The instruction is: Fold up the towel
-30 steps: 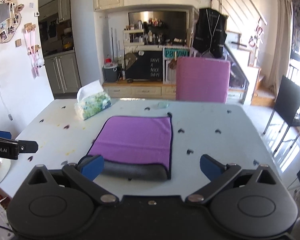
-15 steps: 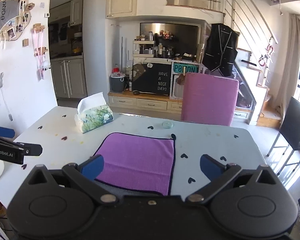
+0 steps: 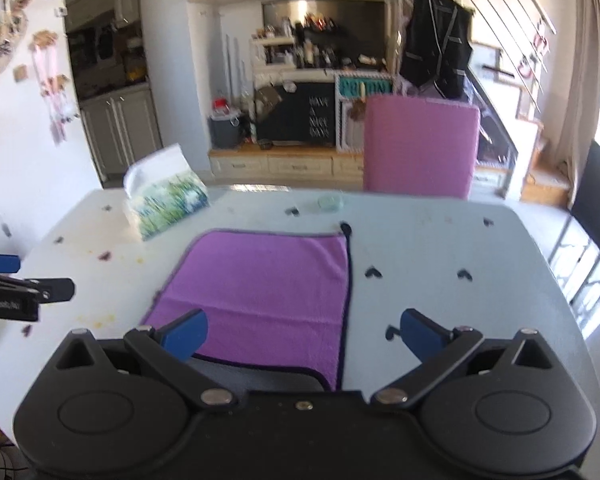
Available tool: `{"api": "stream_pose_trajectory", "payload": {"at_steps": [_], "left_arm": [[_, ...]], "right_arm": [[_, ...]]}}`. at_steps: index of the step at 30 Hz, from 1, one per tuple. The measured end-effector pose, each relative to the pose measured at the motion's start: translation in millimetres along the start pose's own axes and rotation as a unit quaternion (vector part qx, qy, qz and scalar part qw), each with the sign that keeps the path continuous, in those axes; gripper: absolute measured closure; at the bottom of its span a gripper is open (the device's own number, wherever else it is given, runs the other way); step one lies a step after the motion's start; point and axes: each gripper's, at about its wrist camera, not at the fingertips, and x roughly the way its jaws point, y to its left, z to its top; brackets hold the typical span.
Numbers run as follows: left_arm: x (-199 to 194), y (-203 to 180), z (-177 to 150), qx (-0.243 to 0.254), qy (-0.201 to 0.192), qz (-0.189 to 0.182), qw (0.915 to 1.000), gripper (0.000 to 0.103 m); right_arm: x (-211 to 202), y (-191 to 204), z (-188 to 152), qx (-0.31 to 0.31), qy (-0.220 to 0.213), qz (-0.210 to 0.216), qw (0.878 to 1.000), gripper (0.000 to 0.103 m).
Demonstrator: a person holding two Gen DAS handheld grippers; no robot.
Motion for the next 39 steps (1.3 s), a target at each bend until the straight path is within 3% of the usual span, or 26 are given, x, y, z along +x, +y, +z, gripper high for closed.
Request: {"api": "stream_pose_trajectory", "payload": {"at_steps": [10, 13, 26, 31, 33, 35, 37, 39], "left_arm": [[59, -2, -13, 0.019, 0.042, 0.008, 0.9989, 0.0], [77, -4, -14, 0.036, 0.07, -0.014, 0.9968, 0.0], [128, -6, -36, 0.053, 0.107, 0.012, 0.9928, 0.0], [138, 0, -36, 0.045, 0.117, 0.009, 0.992, 0.01], [141, 3, -37, 0.04, 0.122, 0.005, 0.9917, 0.017], [143, 4, -37, 0.037, 0.127, 0.005, 0.9912, 0.021], [145, 6, -36, 0.034, 0.131, 0.003, 0.9909, 0.027], [147, 9, -35, 0.029, 0.136, -0.003, 0.9903, 0.034]], "right_arm": [[69, -18, -21, 0.055, 0.063, 0.012, 0.996, 0.0], [83, -21, -26, 0.062, 0.064, 0.012, 0.996, 0.0], [131, -21, -38, 0.037, 0.078, 0.046, 0.995, 0.0], [141, -25, -42, 0.056, 0.083, 0.022, 0.995, 0.0], [144, -28, -45, 0.05, 0.087, 0.039, 0.994, 0.001], [148, -31, -46, 0.051, 0.101, 0.045, 0.993, 0.007], [152, -34, -46, 0.061, 0.11, 0.057, 0.99, 0.024], [156, -37, -47, 0.071, 0.124, 0.076, 0.987, 0.032]]}}
